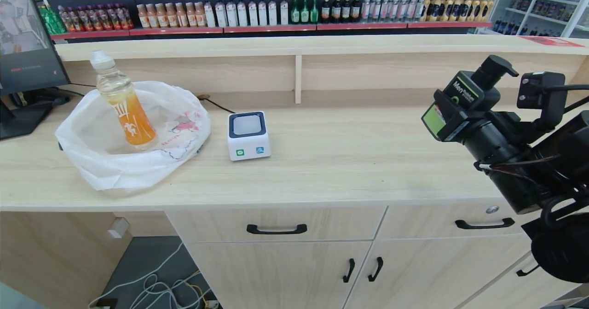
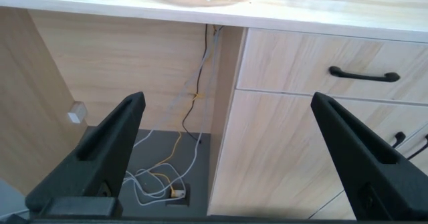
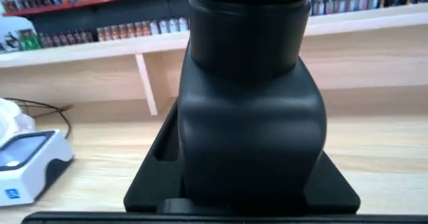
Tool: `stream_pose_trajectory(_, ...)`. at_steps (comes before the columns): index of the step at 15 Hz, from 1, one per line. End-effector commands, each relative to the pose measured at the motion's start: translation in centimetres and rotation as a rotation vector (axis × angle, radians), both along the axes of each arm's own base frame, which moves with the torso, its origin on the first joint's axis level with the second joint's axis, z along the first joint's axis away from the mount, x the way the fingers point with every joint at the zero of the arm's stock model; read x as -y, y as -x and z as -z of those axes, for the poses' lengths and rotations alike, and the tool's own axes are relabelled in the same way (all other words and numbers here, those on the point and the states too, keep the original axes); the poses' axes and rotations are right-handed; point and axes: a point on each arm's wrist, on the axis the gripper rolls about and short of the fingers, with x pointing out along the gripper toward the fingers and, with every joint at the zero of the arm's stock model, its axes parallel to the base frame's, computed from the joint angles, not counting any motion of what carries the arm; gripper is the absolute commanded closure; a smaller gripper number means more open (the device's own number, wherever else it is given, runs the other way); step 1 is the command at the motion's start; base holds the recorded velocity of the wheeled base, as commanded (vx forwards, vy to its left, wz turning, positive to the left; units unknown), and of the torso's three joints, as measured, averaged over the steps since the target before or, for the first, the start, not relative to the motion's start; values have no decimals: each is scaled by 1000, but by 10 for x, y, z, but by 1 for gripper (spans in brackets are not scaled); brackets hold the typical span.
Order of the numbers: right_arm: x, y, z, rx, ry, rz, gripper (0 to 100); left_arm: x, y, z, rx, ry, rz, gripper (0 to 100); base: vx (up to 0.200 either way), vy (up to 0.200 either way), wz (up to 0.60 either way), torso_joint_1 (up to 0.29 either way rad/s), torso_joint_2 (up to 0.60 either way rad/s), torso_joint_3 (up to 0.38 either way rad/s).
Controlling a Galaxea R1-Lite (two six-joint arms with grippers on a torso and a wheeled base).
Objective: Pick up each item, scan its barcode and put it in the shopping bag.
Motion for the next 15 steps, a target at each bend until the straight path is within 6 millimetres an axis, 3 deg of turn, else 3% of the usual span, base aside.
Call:
stream_pose_trajectory(1,3,1,3,-9,3,8,100,0,0,0,1,0,-1,0,0,200,0,27,12,-2)
stream_pose_trajectory(15,6,13,1,-11,-1,4,100,0,0,0,1,1,-1,0,0,200,0,2,3,2)
